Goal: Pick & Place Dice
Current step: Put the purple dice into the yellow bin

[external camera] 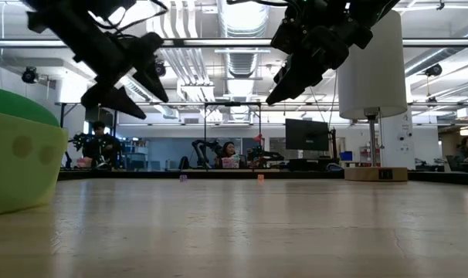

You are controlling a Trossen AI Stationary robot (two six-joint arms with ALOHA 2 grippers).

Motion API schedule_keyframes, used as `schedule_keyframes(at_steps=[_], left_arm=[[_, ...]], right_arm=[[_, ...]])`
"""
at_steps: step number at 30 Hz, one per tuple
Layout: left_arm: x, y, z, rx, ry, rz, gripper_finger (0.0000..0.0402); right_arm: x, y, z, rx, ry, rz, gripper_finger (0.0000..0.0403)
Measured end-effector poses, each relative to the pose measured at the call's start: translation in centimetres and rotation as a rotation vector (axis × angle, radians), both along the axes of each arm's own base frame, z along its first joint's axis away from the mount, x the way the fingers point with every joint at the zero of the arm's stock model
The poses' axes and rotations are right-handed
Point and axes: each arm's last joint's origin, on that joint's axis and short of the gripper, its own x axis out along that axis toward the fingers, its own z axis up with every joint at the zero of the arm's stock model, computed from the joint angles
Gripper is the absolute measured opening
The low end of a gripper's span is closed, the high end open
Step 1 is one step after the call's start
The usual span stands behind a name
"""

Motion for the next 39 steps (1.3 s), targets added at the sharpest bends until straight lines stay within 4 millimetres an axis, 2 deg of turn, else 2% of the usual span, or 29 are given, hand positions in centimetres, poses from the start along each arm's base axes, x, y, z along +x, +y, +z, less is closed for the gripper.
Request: schedule_keyframes(at_steps=[4, 9, 14, 22, 26, 31, 39], left_arm=[[1.1, 1.6, 0.5, 0.047, 0.123, -0.064, 0.0336], [2.8, 3.5, 0.6, 0.052, 0.255, -0.049, 0.0344], [4.6, 5.5, 0.1, 0.020, 0.419, -0.018, 0.0343], [7.9, 9.2, -0.9, 0.013, 0.525, -0.081, 0.0343], [8.3, 11.1, -2.1, -0.059, 0.550, -0.141, 0.0342], [8.1, 13.2, -3.5, -0.091, 0.580, -0.132, 0.0342], [8.5, 15.1, -5.4, -0.069, 0.590, -0.179, 0.0342]], right_arm=[[0.0, 0.0, 0.0, 0.000, 0.000, 0.000, 0.0069], [0.0, 0.0, 0.0, 0.000, 0.000, 0.000, 0.0071], [0.0, 0.0, 0.0, 0.000, 0.000, 0.000, 0.0080], [0.0, 0.0, 0.0, 0.000, 0.000, 0.000, 0.0090], [0.0, 0.0, 0.0, 0.000, 0.000, 0.000, 0.0091], [0.0, 0.0, 0.0, 0.000, -0.001, 0.000, 0.0082], [0.0, 0.0, 0.0, 0.000, 0.000, 0.000, 0.0068]])
